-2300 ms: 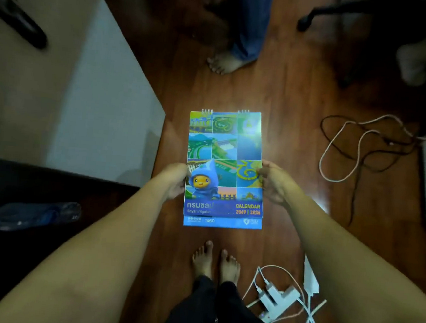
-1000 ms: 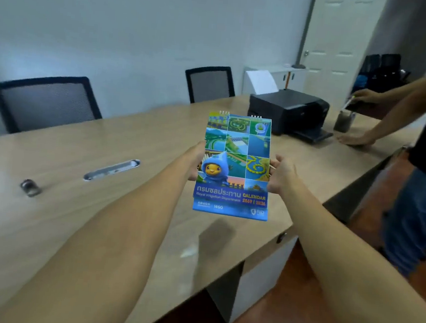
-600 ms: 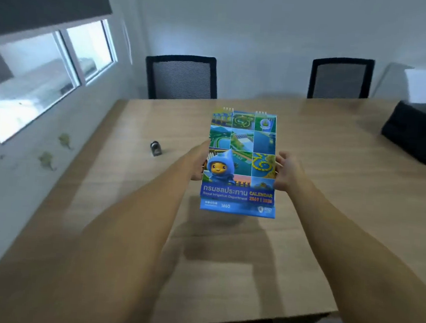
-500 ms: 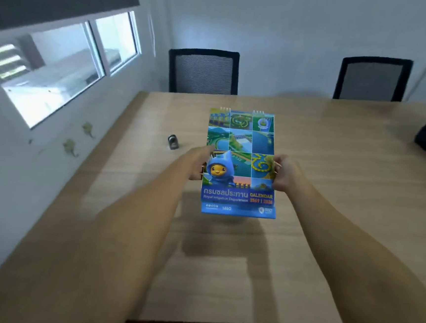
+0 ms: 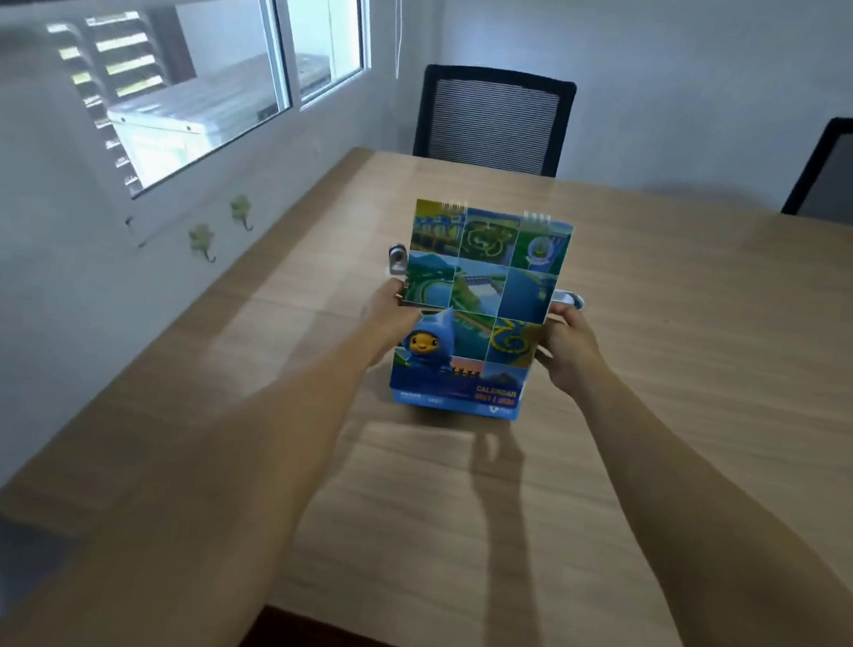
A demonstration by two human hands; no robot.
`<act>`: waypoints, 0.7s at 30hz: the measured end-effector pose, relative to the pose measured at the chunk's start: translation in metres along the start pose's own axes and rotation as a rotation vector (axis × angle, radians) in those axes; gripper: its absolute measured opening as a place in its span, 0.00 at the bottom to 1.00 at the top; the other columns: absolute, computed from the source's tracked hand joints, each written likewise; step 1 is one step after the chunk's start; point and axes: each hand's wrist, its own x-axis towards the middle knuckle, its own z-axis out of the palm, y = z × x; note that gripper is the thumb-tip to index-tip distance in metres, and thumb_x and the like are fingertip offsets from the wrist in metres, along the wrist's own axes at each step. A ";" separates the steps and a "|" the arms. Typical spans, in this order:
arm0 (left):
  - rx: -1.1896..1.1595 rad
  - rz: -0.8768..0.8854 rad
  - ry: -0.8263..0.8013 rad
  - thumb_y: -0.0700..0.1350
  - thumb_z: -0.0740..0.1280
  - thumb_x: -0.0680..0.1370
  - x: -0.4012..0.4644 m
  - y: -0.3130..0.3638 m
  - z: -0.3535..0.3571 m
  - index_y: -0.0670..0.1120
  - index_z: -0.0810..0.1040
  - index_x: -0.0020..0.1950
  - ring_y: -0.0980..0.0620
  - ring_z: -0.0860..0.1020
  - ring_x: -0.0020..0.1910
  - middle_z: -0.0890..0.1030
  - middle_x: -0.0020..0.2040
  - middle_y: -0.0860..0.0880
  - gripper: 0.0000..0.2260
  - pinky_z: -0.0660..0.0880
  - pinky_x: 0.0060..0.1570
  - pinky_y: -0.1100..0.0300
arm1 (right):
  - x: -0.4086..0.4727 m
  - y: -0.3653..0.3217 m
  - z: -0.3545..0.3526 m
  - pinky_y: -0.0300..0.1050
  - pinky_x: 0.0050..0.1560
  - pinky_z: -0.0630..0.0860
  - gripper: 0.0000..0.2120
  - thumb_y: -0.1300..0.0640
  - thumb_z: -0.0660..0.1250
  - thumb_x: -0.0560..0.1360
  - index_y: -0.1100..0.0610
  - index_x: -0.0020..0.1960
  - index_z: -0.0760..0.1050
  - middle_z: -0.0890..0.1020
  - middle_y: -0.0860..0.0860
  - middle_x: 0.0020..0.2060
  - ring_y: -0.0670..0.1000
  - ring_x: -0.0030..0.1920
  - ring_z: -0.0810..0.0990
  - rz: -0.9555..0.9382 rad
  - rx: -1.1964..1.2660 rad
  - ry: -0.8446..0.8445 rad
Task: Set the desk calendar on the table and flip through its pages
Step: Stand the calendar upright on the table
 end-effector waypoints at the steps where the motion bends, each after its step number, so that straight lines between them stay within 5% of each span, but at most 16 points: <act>1: -0.001 0.001 -0.002 0.36 0.64 0.76 0.001 -0.001 0.003 0.47 0.70 0.52 0.47 0.75 0.48 0.79 0.50 0.42 0.09 0.73 0.46 0.56 | 0.000 0.000 -0.003 0.44 0.37 0.72 0.18 0.74 0.56 0.72 0.51 0.39 0.68 0.79 0.53 0.39 0.51 0.36 0.76 -0.018 0.005 -0.005; 5: -0.018 -0.032 -0.003 0.35 0.66 0.73 0.003 -0.014 0.012 0.48 0.71 0.53 0.43 0.80 0.53 0.80 0.51 0.45 0.13 0.79 0.56 0.47 | 0.002 0.002 -0.009 0.46 0.38 0.74 0.17 0.75 0.57 0.72 0.54 0.41 0.72 0.79 0.53 0.39 0.53 0.39 0.77 -0.078 0.002 0.002; 10: 0.009 -0.079 -0.046 0.35 0.65 0.69 0.001 -0.028 0.018 0.49 0.69 0.55 0.43 0.78 0.55 0.79 0.51 0.47 0.18 0.78 0.56 0.46 | -0.008 0.015 -0.003 0.39 0.35 0.78 0.16 0.72 0.58 0.74 0.63 0.60 0.72 0.79 0.55 0.47 0.53 0.43 0.79 -0.177 -0.069 -0.010; 16: 0.000 -0.095 -0.097 0.35 0.64 0.72 -0.023 -0.023 0.026 0.49 0.63 0.67 0.49 0.74 0.44 0.74 0.45 0.51 0.25 0.76 0.48 0.49 | -0.025 0.050 0.006 0.50 0.58 0.77 0.27 0.69 0.57 0.76 0.53 0.73 0.61 0.75 0.50 0.57 0.53 0.57 0.76 -0.237 -0.178 -0.016; 21: -0.010 -0.094 -0.137 0.33 0.60 0.75 -0.023 -0.019 0.022 0.48 0.60 0.73 0.46 0.76 0.50 0.76 0.59 0.42 0.27 0.78 0.48 0.49 | -0.031 0.054 0.008 0.48 0.53 0.77 0.27 0.68 0.55 0.77 0.52 0.73 0.61 0.76 0.53 0.60 0.55 0.57 0.77 -0.233 -0.151 0.002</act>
